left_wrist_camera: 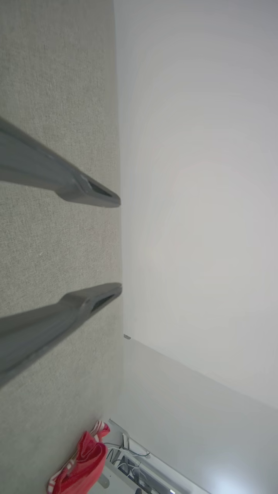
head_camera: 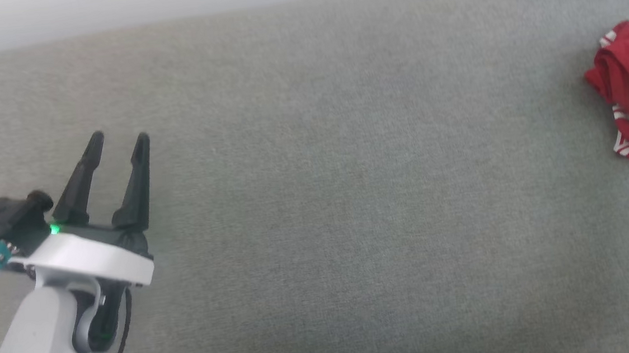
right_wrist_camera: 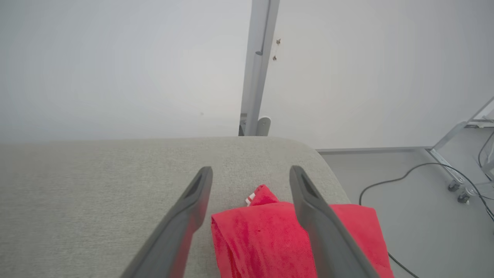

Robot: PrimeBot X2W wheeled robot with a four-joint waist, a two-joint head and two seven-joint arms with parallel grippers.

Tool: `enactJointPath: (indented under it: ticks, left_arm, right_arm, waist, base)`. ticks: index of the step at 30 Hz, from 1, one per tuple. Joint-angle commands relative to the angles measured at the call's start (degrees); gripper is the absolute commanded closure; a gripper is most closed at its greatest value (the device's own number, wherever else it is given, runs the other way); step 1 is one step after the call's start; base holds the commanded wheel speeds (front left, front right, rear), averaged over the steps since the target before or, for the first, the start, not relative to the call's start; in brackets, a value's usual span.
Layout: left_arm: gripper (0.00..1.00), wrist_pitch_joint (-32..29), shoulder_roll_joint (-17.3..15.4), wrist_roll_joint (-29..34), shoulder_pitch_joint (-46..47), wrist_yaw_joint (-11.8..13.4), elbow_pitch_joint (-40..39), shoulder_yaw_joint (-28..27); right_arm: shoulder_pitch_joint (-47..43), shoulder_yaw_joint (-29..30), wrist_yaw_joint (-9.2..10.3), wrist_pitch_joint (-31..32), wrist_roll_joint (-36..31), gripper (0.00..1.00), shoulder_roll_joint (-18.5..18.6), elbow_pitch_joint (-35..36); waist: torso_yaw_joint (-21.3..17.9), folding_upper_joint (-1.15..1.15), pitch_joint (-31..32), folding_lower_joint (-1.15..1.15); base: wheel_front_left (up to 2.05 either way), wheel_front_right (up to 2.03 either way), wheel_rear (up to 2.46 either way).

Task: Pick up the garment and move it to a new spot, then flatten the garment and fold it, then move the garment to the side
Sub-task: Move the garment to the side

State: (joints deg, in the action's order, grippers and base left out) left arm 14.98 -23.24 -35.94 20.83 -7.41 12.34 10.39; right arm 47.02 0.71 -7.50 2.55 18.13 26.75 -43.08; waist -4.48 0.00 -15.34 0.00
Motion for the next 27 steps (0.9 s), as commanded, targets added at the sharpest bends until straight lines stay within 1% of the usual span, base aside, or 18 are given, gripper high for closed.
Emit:
enactJointPath:
  ticks: [1, 7, 9, 14, 20, 27]
  left_arm:
    - [0.00, 0.2, 0.2, -0.5, -1.0, -0.1, 0.0, -0.5]
    - [0.00, 0.2, 0.6, 1.1, -5.2, -0.1, -0.7, -3.3]
    - [0.00, 0.2, 0.9, 1.4, -6.7, -0.1, -0.6, -4.7]
    - [0.00, 0.2, 1.3, 2.1, -10.4, -0.1, -0.6, -8.1]
    - [0.00, 0.2, 1.1, 3.1, -14.0, -0.1, -0.9, -10.3]
    - [0.00, 0.2, 2.6, 4.3, -18.2, -0.1, -2.2, -13.1]
  right_arm:
    - [-1.2, -0.5, 0.02, -1.0, 0.3, 0.00, -0.1, 0.7]
    - [-8.3, -3.3, 0.02, -7.0, 3.6, 0.00, -0.9, 5.4]
    - [-10.7, -3.8, 0.02, -9.0, 3.8, 0.00, -0.7, 7.2]
    - [-17.3, -3.9, 0.02, -13.7, 3.7, 0.00, -1.7, 10.9]
    - [-23.9, -3.0, 0.02, -15.7, 3.0, 0.00, -3.4, 14.7]
    - [-30.4, -1.2, 0.02, -16.9, 1.5, 0.00, -6.2, 19.0]
  waist:
    - [1.0, 0.00, 1.6, 0.00]
    - [2.9, 0.00, 4.9, 0.00]
    - [3.4, 0.00, 5.9, 0.00]
    - [4.6, 0.00, 8.1, 0.00]
    - [5.7, 0.00, 9.9, 0.00]
    - [6.1, 0.00, 11.5, 0.00]
  base:
    - [0.00, 0.00, 0.00]
    - [0.00, 0.00, 0.00]
    - [0.00, 0.00, 0.00]
    - [0.00, 0.00, 0.00]
    - [0.00, 0.00, 0.00]
    - [0.00, 0.00, 0.00]
